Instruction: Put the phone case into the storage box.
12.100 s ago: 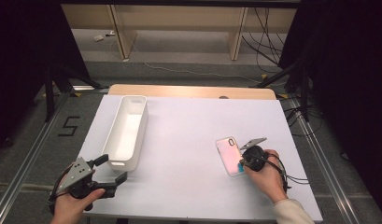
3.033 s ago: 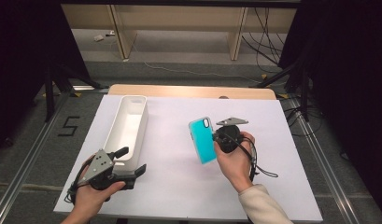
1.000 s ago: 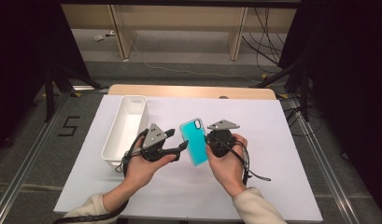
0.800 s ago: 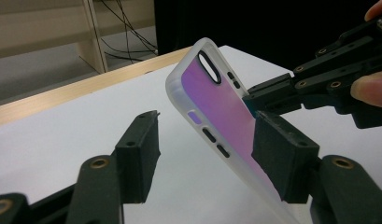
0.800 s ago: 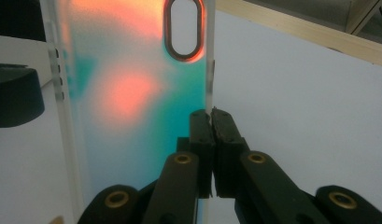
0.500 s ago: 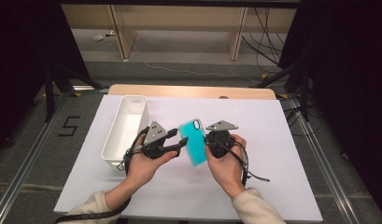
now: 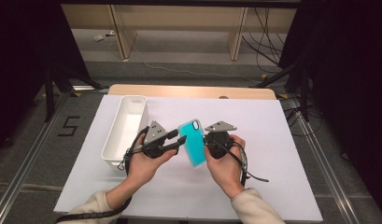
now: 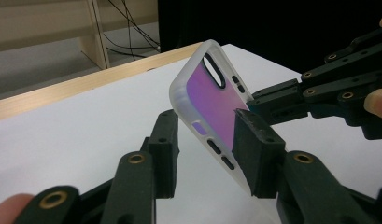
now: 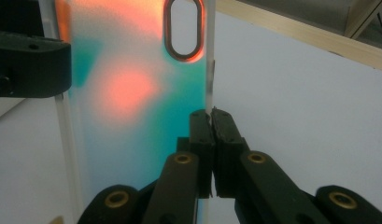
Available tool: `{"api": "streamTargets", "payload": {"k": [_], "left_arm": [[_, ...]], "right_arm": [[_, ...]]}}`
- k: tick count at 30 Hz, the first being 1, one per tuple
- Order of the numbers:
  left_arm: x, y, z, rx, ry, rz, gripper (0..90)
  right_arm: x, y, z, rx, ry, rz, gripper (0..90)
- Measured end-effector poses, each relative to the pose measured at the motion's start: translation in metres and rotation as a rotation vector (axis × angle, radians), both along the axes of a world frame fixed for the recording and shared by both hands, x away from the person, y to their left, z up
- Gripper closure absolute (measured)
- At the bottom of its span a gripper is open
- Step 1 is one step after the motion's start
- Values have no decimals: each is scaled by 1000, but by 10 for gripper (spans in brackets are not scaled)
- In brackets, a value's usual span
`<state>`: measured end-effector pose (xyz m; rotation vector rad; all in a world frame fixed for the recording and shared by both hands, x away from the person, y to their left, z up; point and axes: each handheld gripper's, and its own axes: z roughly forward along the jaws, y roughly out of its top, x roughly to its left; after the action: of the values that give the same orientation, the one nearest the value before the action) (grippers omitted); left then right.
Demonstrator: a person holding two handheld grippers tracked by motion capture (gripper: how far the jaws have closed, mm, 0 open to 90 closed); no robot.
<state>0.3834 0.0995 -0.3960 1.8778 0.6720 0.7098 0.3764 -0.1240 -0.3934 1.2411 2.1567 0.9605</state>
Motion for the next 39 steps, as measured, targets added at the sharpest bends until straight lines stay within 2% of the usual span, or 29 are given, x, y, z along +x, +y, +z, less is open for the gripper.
{"api": "streamTargets", "payload": {"k": [4,6,7,9,10,11,12,14,16,17,18,19,25,26,30,32,39], "left_arm": [[0,1,0,2,-2,5,633],[0,1,0,2,-2,2,637],[1,2,0,5,-17,22,639],[1,2,0,-1,-3,3,643],[1,2,0,-1,-2,-1,644],[2,2,0,1,-3,1,645],[2,2,0,0,-3,1,646],[2,3,0,3,-2,5,645],[3,3,-1,4,-1,8,644],[3,3,-1,4,-2,9,644],[3,4,-1,5,-3,10,644],[3,4,-1,6,-4,10,646],[4,6,-1,-5,-10,6,681],[4,6,-1,-4,-10,8,689],[5,9,1,-5,-12,3,712],[6,10,1,-4,-19,6,721],[9,15,2,-11,-22,9,759]], "right_arm": [[-1,1,0,7,7,-6,887],[1,0,-1,-5,-18,4,887],[0,1,-1,3,-11,-6,887],[-1,2,0,7,-3,-11,887],[0,1,-1,-3,-24,1,887],[0,1,0,-12,-26,8,887],[-1,3,0,1,-24,-8,887],[-2,2,0,-23,-39,9,886],[-3,5,0,-6,-18,-9,886],[-2,4,0,-20,-37,9,886],[-2,4,0,-20,-36,14,887],[-3,5,-1,-19,-41,3,886],[-3,5,-1,-15,-40,6,884],[-5,6,0,-2,-27,-8,883],[-4,6,-1,-18,-54,18,878],[-6,8,0,-4,-40,5,875],[-8,11,-2,-11,-57,22,861]]}}
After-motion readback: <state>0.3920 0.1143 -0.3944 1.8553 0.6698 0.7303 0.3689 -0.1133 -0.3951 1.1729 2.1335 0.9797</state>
